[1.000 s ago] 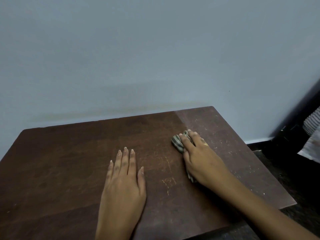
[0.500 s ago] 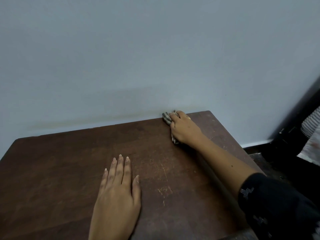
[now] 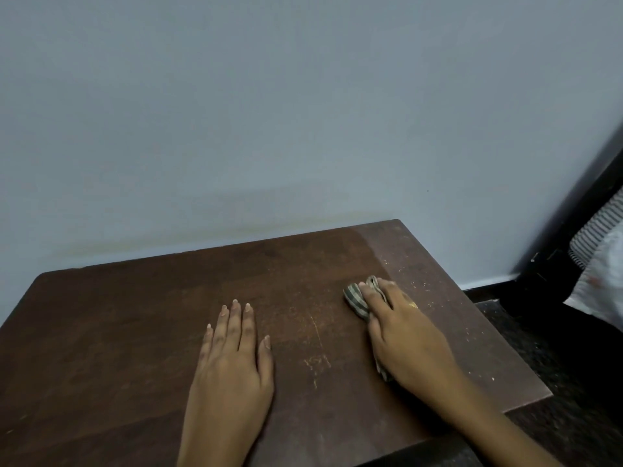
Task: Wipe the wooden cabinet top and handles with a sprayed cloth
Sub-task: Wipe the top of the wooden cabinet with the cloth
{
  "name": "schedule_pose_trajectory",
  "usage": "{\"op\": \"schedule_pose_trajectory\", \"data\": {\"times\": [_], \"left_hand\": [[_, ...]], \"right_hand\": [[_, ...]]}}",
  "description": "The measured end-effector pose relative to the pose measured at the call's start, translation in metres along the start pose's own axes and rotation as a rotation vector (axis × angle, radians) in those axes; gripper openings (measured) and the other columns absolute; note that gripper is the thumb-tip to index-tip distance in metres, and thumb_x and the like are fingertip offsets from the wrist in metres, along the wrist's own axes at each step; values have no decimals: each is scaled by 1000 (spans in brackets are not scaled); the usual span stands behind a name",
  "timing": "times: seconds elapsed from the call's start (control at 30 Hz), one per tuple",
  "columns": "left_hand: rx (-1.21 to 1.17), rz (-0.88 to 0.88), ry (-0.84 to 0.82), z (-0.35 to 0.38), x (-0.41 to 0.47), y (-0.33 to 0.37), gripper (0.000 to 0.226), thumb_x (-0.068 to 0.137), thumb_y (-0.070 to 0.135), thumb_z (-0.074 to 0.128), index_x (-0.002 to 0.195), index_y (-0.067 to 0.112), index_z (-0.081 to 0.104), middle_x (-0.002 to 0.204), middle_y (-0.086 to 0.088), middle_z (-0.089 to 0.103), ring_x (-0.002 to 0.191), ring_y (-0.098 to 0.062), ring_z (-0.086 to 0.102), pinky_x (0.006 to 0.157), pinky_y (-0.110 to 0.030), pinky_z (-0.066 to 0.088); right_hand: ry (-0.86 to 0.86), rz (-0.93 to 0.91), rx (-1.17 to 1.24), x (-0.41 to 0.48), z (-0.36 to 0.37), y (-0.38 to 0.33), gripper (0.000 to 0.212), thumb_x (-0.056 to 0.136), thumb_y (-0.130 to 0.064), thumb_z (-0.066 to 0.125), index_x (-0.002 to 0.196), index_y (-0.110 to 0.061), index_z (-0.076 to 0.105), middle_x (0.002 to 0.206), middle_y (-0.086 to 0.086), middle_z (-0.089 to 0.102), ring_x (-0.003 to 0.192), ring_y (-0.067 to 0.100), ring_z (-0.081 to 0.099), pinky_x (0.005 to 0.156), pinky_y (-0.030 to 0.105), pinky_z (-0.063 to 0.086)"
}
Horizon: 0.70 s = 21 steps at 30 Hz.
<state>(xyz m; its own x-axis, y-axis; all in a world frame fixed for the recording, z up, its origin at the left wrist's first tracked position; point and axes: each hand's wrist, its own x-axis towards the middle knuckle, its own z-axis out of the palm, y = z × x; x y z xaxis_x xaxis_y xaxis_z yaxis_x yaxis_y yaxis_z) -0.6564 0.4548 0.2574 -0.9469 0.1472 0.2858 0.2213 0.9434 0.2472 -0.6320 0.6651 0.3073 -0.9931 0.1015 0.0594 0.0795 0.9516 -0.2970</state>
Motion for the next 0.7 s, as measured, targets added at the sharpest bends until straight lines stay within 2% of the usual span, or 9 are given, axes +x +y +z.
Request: {"op": "schedule_pose_trajectory", "data": {"times": [0.1, 0.17, 0.23, 0.33, 0.43, 0.47, 0.57, 0.63, 0.7], "left_hand": [[-9, 11, 6, 1, -1, 0, 60, 86, 37, 25, 126, -2, 48, 133, -20, 50, 126, -31, 42, 102, -48, 25], [-16, 14, 11, 1, -1, 0, 62, 86, 38, 23, 128, -2, 45, 136, -19, 47, 128, -28, 38, 104, -46, 24], [-26, 18, 11, 1, -1, 0, 64, 86, 39, 20, 130, -1, 43, 138, -18, 44, 130, -25, 33, 106, -44, 22], [-30, 19, 11, 2, -2, 0, 66, 86, 41, 16, 133, 0, 39, 142, -16, 39, 132, -20, 25, 108, -41, 20], [-15, 15, 11, 3, -2, 1, 64, 87, 39, 18, 131, -1, 40, 140, -17, 42, 131, -24, 31, 106, -44, 23], [-14, 11, 12, 3, -3, 1, 63, 87, 39, 19, 131, -1, 41, 139, -18, 43, 131, -26, 32, 106, -45, 24], [-13, 2, 7, 3, -3, 2, 62, 86, 37, 21, 130, -1, 43, 138, -19, 44, 130, -29, 36, 104, -46, 25], [-7, 2, -1, 3, -2, 2, 61, 86, 36, 22, 129, -1, 45, 137, -19, 46, 129, -30, 38, 104, -45, 25], [-11, -2, -16, 2, -2, 1, 61, 87, 37, 22, 129, 0, 45, 136, -19, 47, 128, -31, 39, 108, -38, 23]], "right_hand": [[13, -4, -54, -34, 6, 5, 47, 96, -25, 31, 142, -30, 34, 151, -2, 31, 138, 20, 34, 103, 34, 42], [1, 2, -47, -56, 6, 12, 46, 85, -26, 37, 127, -26, 54, 131, 3, 58, 116, 23, 60, 81, 33, 56], [8, 24, -38, -74, 4, 20, 41, 91, -29, 28, 120, -26, 56, 118, 3, 66, 104, 23, 67, 70, 29, 57], [45, -9, -77, -86, 0, 29, 53, 98, -36, 2, 122, -27, 48, 115, 3, 67, 106, 22, 66, 83, 22, 48], [15, 1, -118, -76, -5, 34, 41, 91, -28, 27, 121, -25, 55, 116, 3, 67, 108, 21, 64, 76, 22, 53], [-7, -4, -118, -69, -7, 33, 47, 84, -28, 31, 123, -24, 56, 121, 4, 64, 111, 21, 63, 79, 24, 53], [-38, -66, -62, -39, -9, 25, 52, 94, -31, 20, 144, -28, 32, 153, -2, 28, 142, 16, 26, 111, 26, 28], [-61, -74, -7, -10, -8, 20, 48, 100, -28, 23, 148, -27, 21, 157, -4, 14, 145, 15, 12, 115, 28, 20], [-50, -86, -13, 24, -5, 13, 47, 101, -25, 26, 148, -25, 22, 156, -1, 16, 144, 19, 16, 114, 31, 22]]}}
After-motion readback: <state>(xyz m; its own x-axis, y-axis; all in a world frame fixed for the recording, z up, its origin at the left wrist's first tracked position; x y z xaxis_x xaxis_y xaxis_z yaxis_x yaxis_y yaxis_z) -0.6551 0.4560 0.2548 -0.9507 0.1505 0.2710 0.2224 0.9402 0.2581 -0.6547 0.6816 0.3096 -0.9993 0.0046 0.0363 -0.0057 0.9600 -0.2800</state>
